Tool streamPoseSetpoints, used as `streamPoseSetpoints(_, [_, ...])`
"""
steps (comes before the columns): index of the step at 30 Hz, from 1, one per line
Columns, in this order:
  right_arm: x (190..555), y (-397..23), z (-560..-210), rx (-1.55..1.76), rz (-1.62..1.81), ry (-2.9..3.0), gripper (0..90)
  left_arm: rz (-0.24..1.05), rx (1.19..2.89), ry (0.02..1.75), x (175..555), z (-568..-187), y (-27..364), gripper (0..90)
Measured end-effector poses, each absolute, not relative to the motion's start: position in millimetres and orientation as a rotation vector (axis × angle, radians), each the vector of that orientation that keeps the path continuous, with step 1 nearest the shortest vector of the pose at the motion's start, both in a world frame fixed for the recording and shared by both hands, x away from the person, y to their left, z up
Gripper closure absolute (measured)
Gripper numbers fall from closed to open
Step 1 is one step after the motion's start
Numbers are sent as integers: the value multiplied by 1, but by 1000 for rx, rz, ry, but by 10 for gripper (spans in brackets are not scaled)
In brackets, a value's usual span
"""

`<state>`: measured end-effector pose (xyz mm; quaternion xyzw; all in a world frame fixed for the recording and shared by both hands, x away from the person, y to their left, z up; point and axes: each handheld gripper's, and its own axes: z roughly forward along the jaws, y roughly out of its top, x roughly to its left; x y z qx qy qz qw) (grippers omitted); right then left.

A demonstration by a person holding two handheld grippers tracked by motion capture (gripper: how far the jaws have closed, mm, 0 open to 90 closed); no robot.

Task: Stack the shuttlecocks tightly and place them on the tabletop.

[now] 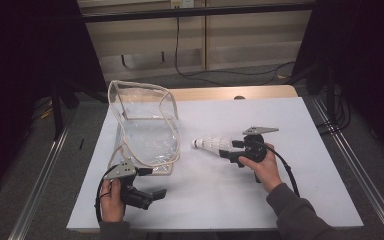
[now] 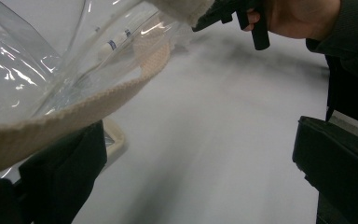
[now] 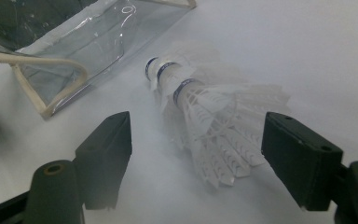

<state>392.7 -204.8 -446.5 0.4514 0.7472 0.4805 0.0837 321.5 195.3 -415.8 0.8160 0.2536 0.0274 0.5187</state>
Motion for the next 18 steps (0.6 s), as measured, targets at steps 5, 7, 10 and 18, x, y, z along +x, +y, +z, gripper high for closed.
streamPoseSetpoints(5, [392, -202, -448, 1341, 1439, 2241, 195, 66, 1952, 606, 321, -416, 195, 30])
streamPoseSetpoints(7, [392, -200, -449, 1345, 1451, 2241, 179, 66, 1952, 607, 321, -416, 195, 30])
streamPoseSetpoints(10, [392, -197, -450, 1349, 1452, 2244, 152, 64, 1952, 607, 321, -416, 194, 30])
streamPoseSetpoints(18, [394, -191, -451, 1339, 1447, 2246, 126, 65, 1954, 607, 322, -416, 195, 30])
